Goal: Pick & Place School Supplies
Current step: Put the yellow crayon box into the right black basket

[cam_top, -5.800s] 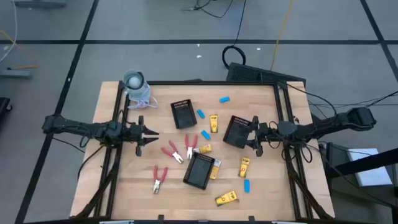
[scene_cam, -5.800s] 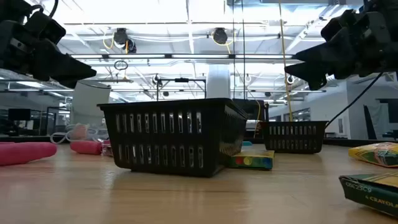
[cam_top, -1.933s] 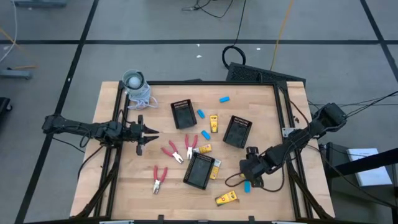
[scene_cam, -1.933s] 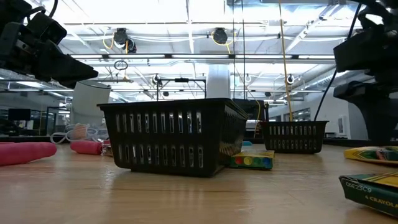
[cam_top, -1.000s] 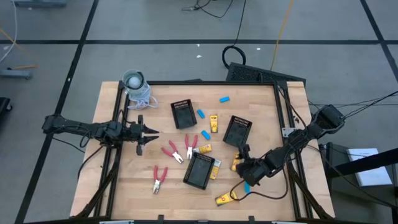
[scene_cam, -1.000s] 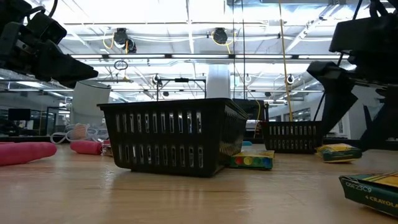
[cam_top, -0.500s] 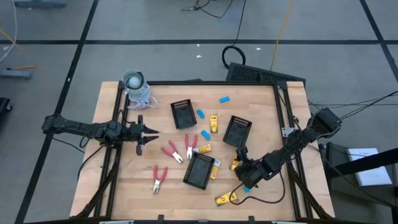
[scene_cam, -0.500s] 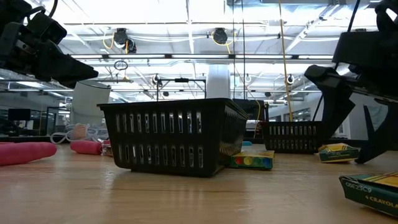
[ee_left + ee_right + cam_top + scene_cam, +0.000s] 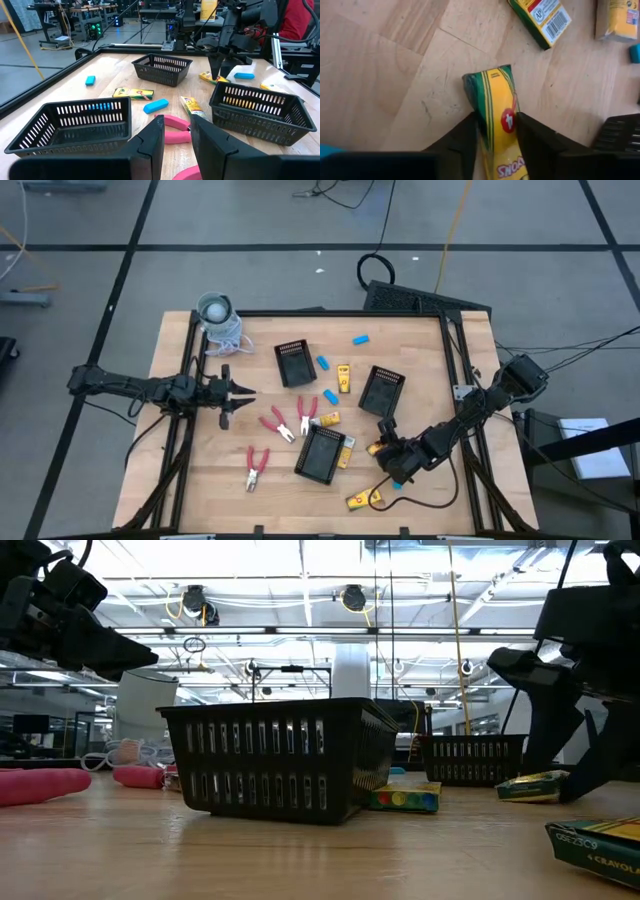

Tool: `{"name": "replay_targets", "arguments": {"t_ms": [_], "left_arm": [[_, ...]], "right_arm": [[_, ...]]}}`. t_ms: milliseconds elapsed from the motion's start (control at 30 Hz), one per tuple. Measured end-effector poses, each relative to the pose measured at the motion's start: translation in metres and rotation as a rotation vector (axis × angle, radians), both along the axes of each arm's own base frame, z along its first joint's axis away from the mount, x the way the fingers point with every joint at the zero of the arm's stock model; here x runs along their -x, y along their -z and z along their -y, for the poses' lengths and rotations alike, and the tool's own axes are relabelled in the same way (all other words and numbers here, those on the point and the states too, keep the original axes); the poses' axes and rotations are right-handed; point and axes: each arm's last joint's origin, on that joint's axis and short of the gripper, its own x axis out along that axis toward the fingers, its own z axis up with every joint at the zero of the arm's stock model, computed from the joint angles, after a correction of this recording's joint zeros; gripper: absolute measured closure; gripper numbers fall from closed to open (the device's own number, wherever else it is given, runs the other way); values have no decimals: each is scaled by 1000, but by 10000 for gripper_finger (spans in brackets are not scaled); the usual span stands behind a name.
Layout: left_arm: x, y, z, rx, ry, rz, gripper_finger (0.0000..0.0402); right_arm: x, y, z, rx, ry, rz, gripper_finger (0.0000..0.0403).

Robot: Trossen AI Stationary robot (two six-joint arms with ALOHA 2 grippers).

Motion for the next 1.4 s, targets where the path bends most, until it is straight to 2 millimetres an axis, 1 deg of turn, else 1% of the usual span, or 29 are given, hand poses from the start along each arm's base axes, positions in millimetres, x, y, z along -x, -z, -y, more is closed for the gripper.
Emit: {"name": "replay_targets", "arguments": {"t_ms": [167,267,400,567,800,933,1033,1133,1400], "left_arm": [[0,0,0,0,0,0,304],[0,0,0,-1,0,1,304],[0,0,0,-1,0,1,304],[0,0,0,-4,1,1,304],[0,0,0,-5,0,1,304],[0,0,0,-5,0,1,304],[0,0,0,-5,0,1,304],[0,0,0,-6,0,0,304],[0,0,0,-6,0,-3,304]], "right_arm": [[0,0,0,7,2,5,364],[-1,0,-1,12,-13,15,382],[-2,-2,-5,32,-22,69,382],[-4,-7,-10,44,-25,88,382],[-17,-23,-19,42,-55,113,382],[-22,-33,-20,80,-45,127,382],[-27,-42,-19,114,-26,134,382],[-31,-50,-14,158,11,108,382],[-39,-62,2,248,70,71,382]]}}
